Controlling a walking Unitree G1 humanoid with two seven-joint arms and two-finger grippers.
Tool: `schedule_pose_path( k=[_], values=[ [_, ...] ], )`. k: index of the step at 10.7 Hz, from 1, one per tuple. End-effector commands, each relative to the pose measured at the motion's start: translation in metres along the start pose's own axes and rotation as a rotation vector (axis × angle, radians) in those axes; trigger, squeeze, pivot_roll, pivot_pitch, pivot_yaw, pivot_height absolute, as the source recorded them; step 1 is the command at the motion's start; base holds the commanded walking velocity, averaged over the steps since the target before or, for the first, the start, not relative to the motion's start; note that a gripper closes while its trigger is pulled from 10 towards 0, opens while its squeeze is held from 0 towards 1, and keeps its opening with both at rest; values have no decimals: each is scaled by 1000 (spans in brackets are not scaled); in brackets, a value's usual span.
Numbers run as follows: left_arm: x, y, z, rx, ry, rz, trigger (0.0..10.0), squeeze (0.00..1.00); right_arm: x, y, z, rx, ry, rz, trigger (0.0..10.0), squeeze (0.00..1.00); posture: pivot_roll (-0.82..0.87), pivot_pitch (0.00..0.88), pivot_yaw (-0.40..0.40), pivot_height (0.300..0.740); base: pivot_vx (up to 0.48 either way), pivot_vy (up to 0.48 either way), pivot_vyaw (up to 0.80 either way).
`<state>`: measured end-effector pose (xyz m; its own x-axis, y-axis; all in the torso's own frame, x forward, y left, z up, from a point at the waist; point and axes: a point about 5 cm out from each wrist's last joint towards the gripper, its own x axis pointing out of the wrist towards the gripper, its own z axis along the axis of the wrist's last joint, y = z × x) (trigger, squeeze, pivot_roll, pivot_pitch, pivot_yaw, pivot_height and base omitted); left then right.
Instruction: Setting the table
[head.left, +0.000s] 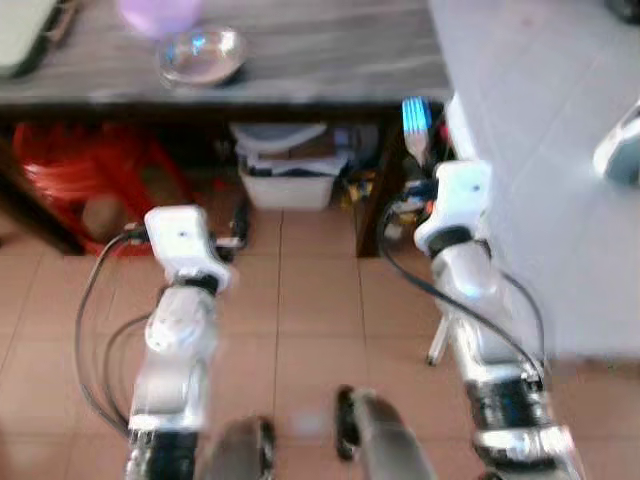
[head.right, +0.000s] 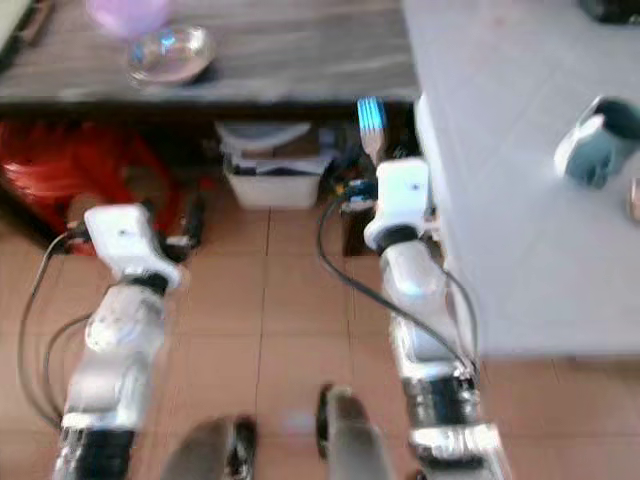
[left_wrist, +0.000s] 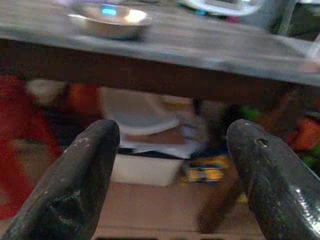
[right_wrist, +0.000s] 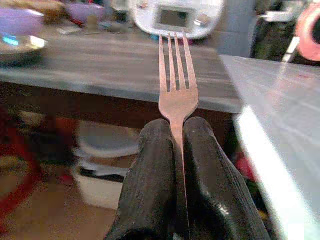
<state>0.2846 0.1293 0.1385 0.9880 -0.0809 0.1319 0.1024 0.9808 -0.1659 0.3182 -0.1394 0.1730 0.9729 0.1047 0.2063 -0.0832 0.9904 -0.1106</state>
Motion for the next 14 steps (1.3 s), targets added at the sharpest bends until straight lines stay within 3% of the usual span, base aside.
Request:
schedule_pose_path(
  k=[1, 3, 8, 12, 14],
  values=[
    [-1, 6, 1, 20, -5, 9, 10000, 0, -1, 0, 7, 8, -35, -7, 10000, 0, -31, 213, 4, 740, 435, 0, 0],
    [0, 5, 1, 18, -8, 4, 10000, 0, 0, 1, 10, 9, -47, -13, 10000, 0, -31, 216, 7, 740, 433, 0, 0],
    [-1, 0, 2, 10, -9, -5, 10000, 0, 2, -1, 15, 0, -72, -27, 10000, 0, -26, 219, 7, 740, 331, 344, 0],
    [-7, 14, 3, 44, -20, 39, 10000, 0, -12, -15, 8, -11, -57, -92, 10000, 0, -12, 155, 6, 740, 260, 403, 0],
    [-12, 19, -2, 80, -7, 77, 10000, 0, -16, -22, 2, -27, -48, -123, 10000, 0, -11, 102, 7, 740, 0, 0, 0]
  ],
)
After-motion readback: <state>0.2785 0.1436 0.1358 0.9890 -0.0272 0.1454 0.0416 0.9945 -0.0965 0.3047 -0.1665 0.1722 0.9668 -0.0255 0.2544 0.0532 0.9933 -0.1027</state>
